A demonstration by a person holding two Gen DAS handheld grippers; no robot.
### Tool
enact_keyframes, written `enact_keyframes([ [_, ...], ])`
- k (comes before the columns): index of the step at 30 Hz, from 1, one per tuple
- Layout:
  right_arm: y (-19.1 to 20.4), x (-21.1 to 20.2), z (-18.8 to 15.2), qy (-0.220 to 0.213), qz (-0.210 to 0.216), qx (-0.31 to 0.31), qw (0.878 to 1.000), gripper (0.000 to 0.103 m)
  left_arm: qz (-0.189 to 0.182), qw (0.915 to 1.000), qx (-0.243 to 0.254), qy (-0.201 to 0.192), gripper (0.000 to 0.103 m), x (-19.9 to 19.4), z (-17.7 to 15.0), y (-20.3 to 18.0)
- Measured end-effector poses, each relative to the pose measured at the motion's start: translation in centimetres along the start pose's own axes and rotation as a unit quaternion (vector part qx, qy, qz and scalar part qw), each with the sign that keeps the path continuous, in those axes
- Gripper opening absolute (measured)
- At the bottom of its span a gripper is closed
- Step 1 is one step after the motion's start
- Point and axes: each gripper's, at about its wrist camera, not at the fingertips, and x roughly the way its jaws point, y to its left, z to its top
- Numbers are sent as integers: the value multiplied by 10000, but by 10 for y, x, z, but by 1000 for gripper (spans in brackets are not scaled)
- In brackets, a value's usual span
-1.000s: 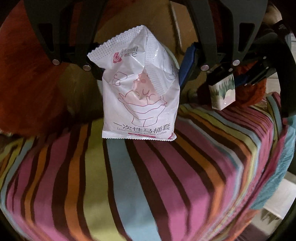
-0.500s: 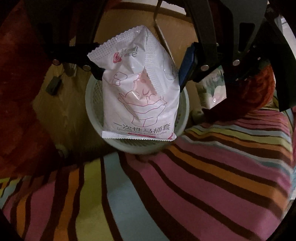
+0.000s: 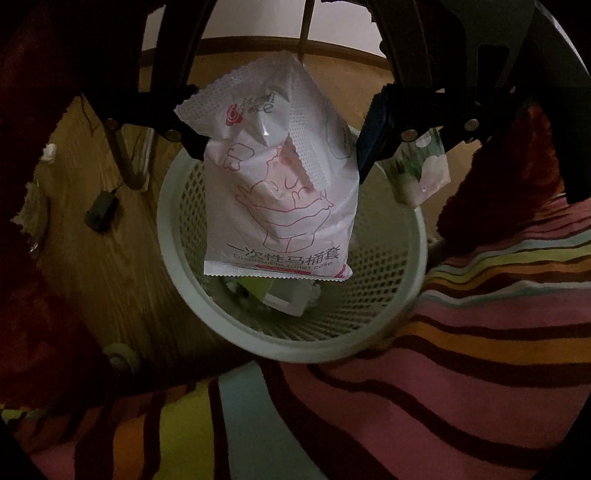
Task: Collect trash
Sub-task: 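Open both tools to drop tissue pack and packet into the wastebasket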
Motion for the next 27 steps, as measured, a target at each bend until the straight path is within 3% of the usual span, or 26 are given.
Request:
enact_keyframes([
  [7,-8,9,0,153,-12,97,9998,63,38,9998,-18,192,59,15,7,1],
  [10,-8,12,0,245,22,145,9996,65,19,9995,-71,294,66,20,8,2],
  [13,-9,16,0,320,-36,176,9993,85,42,9992,-111,372,81,23,9,3],
  [14,-9,17,-1,316,-65,188,9993,85,41,9992,-121,378,85,23,9,3],
  [21,-10,20,-2,347,-154,267,9989,85,54,9992,-103,387,85,24,8,1],
  [22,-10,20,-2,348,-163,270,9989,94,44,9992,-102,382,85,23,8,1],
  [27,-9,18,-3,299,-188,250,9991,95,-12,9993,-149,347,85,20,3,3],
])
